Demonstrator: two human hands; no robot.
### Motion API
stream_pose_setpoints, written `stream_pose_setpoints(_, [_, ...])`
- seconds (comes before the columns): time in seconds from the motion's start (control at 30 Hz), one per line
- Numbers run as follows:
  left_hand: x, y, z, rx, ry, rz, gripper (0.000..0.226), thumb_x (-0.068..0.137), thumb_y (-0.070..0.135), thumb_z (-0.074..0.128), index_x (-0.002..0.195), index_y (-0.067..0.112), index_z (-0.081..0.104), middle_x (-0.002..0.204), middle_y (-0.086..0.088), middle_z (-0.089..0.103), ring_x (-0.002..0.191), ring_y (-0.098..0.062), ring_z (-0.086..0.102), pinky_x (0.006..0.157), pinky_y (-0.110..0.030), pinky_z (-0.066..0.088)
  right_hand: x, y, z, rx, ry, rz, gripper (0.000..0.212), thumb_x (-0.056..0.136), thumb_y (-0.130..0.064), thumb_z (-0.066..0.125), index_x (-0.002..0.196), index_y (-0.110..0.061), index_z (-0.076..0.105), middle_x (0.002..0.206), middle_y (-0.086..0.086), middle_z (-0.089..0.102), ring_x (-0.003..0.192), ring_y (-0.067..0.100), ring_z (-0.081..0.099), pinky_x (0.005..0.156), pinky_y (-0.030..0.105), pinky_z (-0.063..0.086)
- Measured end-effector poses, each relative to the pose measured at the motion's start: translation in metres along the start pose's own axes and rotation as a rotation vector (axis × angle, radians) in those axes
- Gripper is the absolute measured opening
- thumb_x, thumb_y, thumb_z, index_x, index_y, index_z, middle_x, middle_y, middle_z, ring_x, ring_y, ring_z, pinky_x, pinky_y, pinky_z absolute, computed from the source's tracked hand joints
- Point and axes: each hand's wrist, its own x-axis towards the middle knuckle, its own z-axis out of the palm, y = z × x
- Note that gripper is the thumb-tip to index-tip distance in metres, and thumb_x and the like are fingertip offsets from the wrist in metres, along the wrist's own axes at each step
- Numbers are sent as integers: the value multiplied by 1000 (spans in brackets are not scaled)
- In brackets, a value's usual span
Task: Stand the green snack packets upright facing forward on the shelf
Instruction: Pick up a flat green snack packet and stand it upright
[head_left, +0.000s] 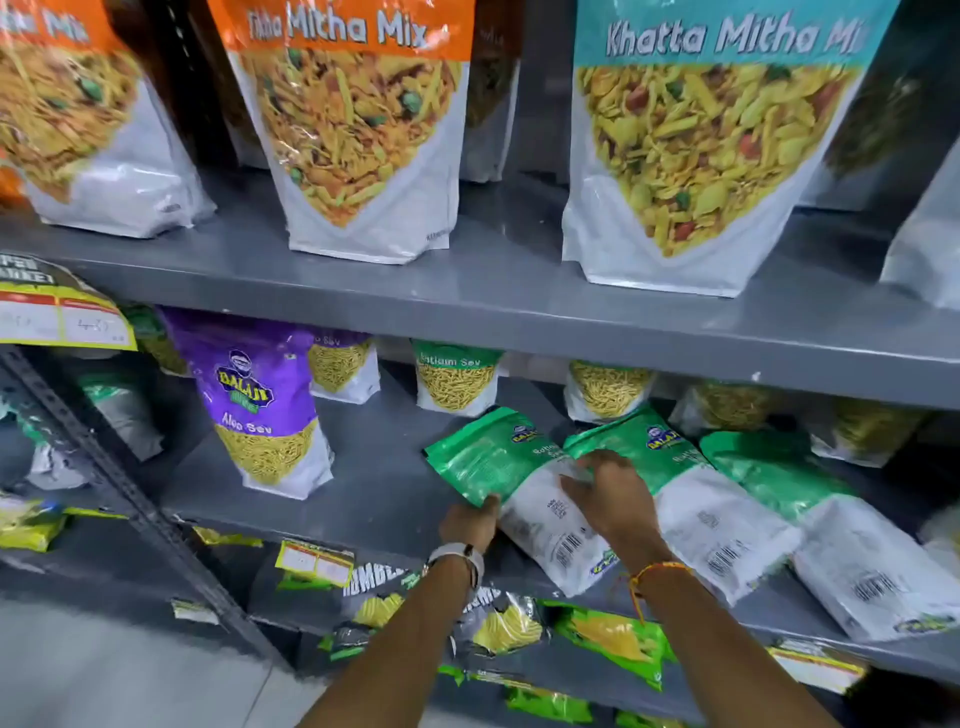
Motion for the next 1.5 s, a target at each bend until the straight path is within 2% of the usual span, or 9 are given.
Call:
stream_pose_setpoints(0.2, [67,-33,34,-412,81,-107,85,45,63,61,99,-4,64,104,-31,66,95,-45,64,81,-52,53,17,6,19,9,-221,168,61,80,-54,52,119,-8,47,121,21,59,110,36,56,89,42,48])
stream_pose_setpoints(0.3, [44,-15,30,-556,49,-140,70,57,51,70,101,-2,62,82,-20,62,68,-32,59,64,-42,51,23,9,23,-22,-192,145,54,82,-52,51,117,-11,50,120,17,61,108,32,58,88,39,49])
stream_pose_setpoints(0.43, [38,-10,30,-720,4,-189,21,80,23,69,80,4,58,89,-17,59,83,-31,57,58,-33,52,20,9,27,-42,-109,142,48,82,-49,52,117,-16,52,116,13,65,105,32,60,85,38,49])
stream_pose_setpoints(0.6, [32,-24,25,-874,19,-187,31,77,11,71,101,-4,59,98,-19,62,81,-26,61,49,-24,52,8,6,32,53,-83,170,44,80,-49,55,112,-18,57,103,17,69,96,35,63,77,37,50])
stream_pose_setpoints(0.87, [9,-3,-38,-728,137,247,35,75,5,71,58,15,42,54,-1,47,60,-16,44,63,-36,41,11,-25,33,486,-12,84,28,78,-23,68,55,-16,53,49,2,45,51,13,39,52,31,30])
stream_pose_setpoints(1.03, [11,22,-70,-567,332,595,49,71,9,75,51,23,32,51,5,36,56,-13,29,54,-28,28,23,-62,31,550,17,11,29,74,-19,56,99,-12,68,93,11,72,88,14,62,67,20,44])
stream_pose_setpoints(1.17, [9,11,-83,-378,510,672,52,72,16,76,50,28,30,45,5,38,51,-10,28,48,-25,25,2,-90,68,514,-199,-46,80,72,-9,62,139,-20,22,146,12,34,134,31,33,109,37,34])
stream_pose_setpoints(1.33, [-3,-4,-74,-262,405,733,24,67,41,67,58,31,47,47,8,53,44,-9,43,49,-24,39,-33,-119,107,564,-256,7,102,62,-46,53,143,-11,0,152,12,13,137,30,28,111,37,28])
stream_pose_setpoints(1.5, [-11,7,-94,-9,216,814,40,59,62,63,52,27,45,42,7,52,42,-9,44,49,-28,42,-39,-116,109,626,-52,80,66,80,-21,60,136,-7,29,139,20,41,123,35,45,98,38,43])
